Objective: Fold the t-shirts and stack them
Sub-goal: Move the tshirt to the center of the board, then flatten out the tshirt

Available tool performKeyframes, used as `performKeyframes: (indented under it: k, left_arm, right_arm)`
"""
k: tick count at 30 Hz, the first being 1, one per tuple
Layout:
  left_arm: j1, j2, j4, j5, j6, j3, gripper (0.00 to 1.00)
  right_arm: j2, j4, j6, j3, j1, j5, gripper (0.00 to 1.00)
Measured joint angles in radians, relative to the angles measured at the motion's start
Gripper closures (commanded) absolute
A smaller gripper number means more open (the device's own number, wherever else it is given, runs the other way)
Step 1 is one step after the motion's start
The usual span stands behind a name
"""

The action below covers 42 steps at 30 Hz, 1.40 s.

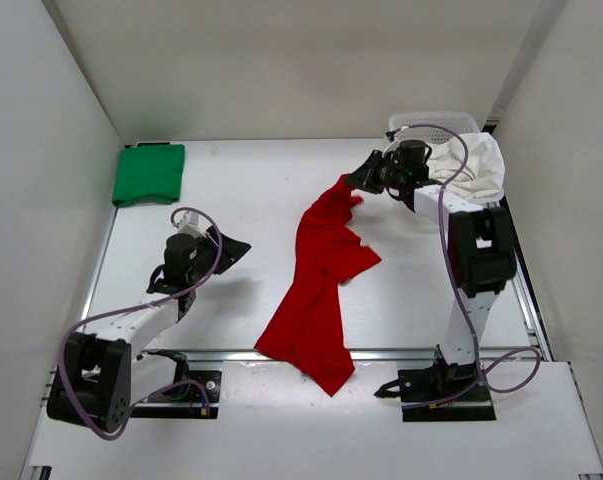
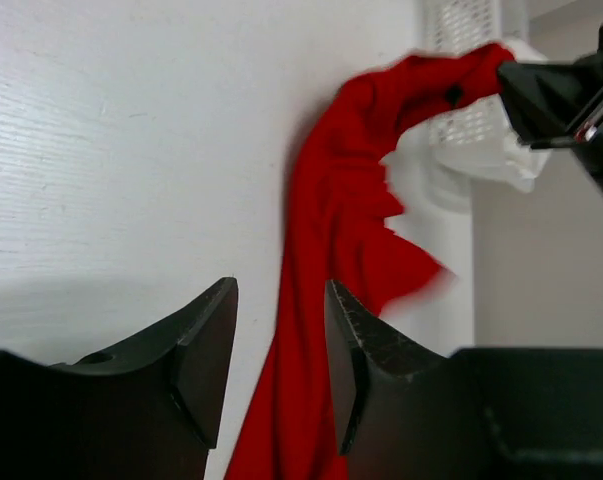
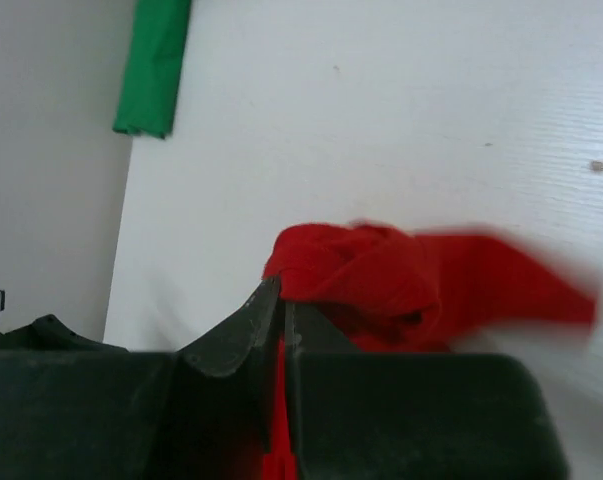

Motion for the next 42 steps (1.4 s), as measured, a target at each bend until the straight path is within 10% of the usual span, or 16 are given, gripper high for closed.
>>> performKeyframes:
  k: [7, 16, 22, 31, 37, 42]
  left_arm:
    - [-0.182, 0.062, -0.14, -0.123, 0.124, 0.084, 0.45]
    - [-0.428, 0.074, -0.375, -0.247, 0.249, 0.062, 0.43]
    - [-0.512, 0.084, -0.431, -0.243, 0.277, 0.048, 0.44]
    - [-0.585, 0.232, -0.369, -0.133, 0.284, 0.105, 0.96]
    - [-0.569, 0.311, -0.36, -0.107, 0.27, 0.165, 1.0]
    - [-0.5, 0.43, -0.368, -0.113, 0.282, 0.282, 1.0]
  right_arm:
    - [0.093, -0.095, -0.019, 0.255, -0.071, 0.013, 0.51]
    - [-0.362, -0.127, -0.06, -0.16, -0.05, 0.278, 0.87]
    - [-0.415, -0.177, -0.025, -0.511, 0.02, 0.375, 0.68]
    - [-0.554, -0.185, -0.016, -0.764, -0.014, 0.428, 0.5]
    - [-0.457, -0.116, -0.02, -0.74, -0.039, 0.415, 0.55]
    - [-0.345, -0.028, -0.014, -0.689, -0.055, 0.383, 0.84]
